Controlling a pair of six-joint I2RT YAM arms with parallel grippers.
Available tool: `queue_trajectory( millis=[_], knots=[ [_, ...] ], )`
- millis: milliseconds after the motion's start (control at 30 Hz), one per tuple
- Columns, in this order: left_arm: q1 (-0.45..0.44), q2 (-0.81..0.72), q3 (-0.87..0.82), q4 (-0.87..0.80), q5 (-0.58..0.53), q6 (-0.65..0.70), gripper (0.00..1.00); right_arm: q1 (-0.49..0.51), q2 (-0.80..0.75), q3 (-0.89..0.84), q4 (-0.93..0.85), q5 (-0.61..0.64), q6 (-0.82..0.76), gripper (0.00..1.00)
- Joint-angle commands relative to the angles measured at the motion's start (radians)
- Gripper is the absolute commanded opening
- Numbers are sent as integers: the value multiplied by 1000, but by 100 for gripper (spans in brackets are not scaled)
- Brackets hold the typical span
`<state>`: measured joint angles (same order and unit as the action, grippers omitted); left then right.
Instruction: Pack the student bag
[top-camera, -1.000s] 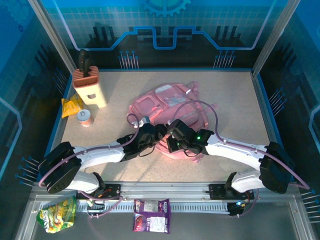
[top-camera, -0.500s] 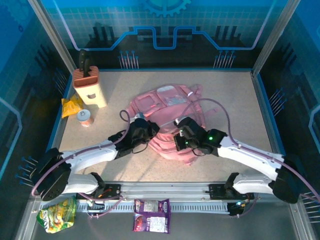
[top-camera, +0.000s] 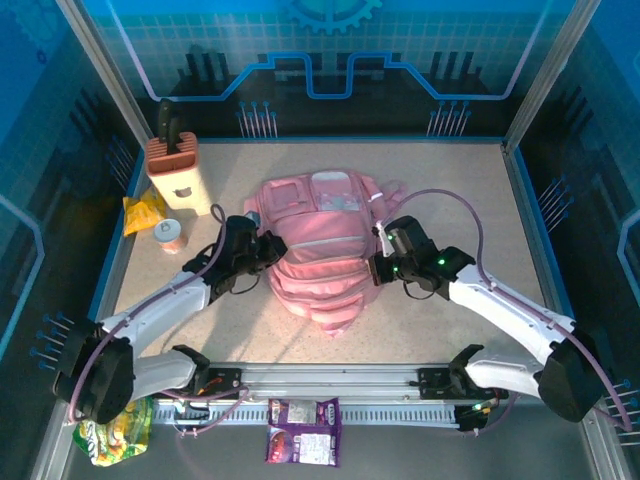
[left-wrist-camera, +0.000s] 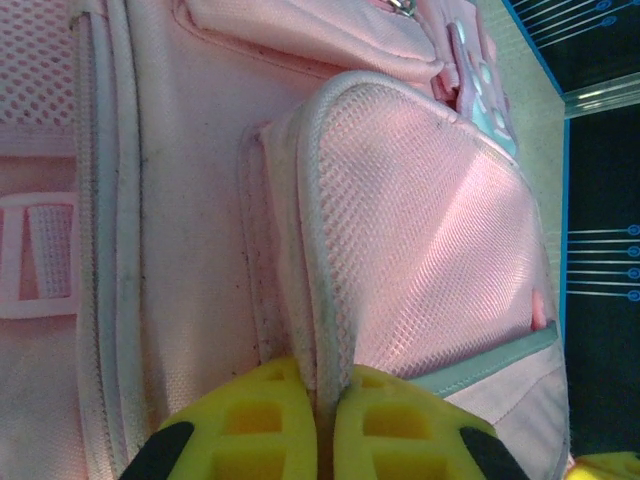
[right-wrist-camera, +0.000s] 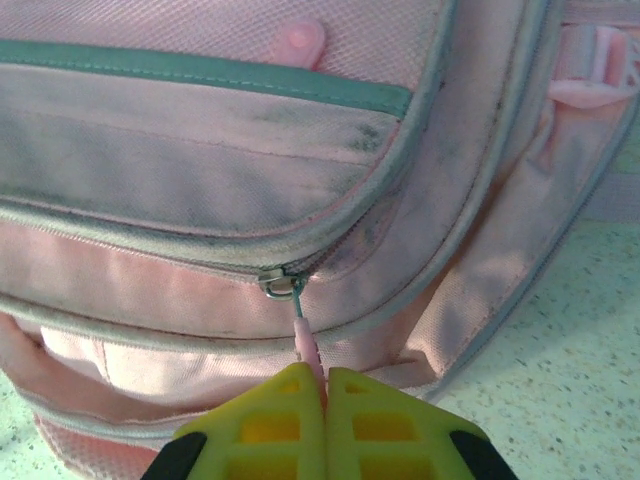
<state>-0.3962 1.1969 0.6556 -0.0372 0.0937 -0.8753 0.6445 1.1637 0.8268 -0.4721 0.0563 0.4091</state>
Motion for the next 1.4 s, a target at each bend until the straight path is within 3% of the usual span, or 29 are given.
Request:
queue_trajectory(
  millis=[0,67,200,233,333,433,667,867,1067,1267,1367],
  knots=[
    [105,67,83,-29,-68,101,2,71,-4,-6,-51,-4,3,0],
    [131,105,118,-19,-29,131,6,130,5,-5,-15,6,39,0],
    [139,129,161,-18,39,163,28,185,58,-16,99,-20,84,0],
    [138,120,159,-26,53,160,36,191,75,-9,105,-7,80,0],
    [136,52,108,-36,58,98,45,195,118,9,107,55,70,0],
    [99,-37,42,-67,5,5,53,196,150,27,115,55,58,3],
    [-90,-164,-109,3,-184,-268,60,197,186,21,173,55,41,17],
    [-162,-103,-92,89,-242,-315,59,191,240,32,228,14,37,24],
    [-185,-31,-62,101,-271,-317,57,191,279,46,220,72,34,31],
    [-181,-47,-66,50,-362,-274,46,191,270,46,196,123,25,14],
    [-173,-52,-74,35,-394,-258,37,189,250,34,186,142,30,10]
  ],
)
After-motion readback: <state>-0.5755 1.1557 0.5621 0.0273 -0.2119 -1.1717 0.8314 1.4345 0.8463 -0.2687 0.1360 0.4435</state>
